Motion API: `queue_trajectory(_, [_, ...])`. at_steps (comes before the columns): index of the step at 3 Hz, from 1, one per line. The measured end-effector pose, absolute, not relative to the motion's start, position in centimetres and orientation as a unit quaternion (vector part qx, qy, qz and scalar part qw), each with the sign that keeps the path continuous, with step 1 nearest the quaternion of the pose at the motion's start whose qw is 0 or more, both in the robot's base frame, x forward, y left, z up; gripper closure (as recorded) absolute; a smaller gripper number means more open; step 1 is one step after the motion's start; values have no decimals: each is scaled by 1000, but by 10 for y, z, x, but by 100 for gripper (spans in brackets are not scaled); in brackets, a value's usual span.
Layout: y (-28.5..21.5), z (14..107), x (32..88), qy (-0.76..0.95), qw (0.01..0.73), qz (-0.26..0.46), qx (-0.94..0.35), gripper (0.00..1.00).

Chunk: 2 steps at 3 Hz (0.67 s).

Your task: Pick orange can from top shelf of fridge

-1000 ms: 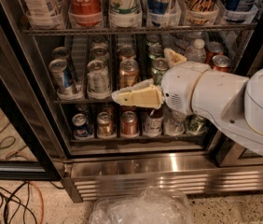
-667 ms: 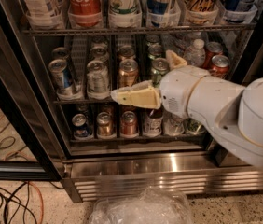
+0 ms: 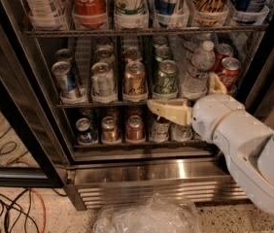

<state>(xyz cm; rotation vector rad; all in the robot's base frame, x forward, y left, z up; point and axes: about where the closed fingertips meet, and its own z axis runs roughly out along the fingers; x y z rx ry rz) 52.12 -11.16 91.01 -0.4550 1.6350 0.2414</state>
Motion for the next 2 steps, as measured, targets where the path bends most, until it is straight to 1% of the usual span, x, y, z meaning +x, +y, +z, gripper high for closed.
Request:
queue_trajectory(1, [-152, 872, 505, 730, 662, 58, -161, 0])
queue_trajectory(2, [-150, 876, 506, 718, 678, 46, -154, 0])
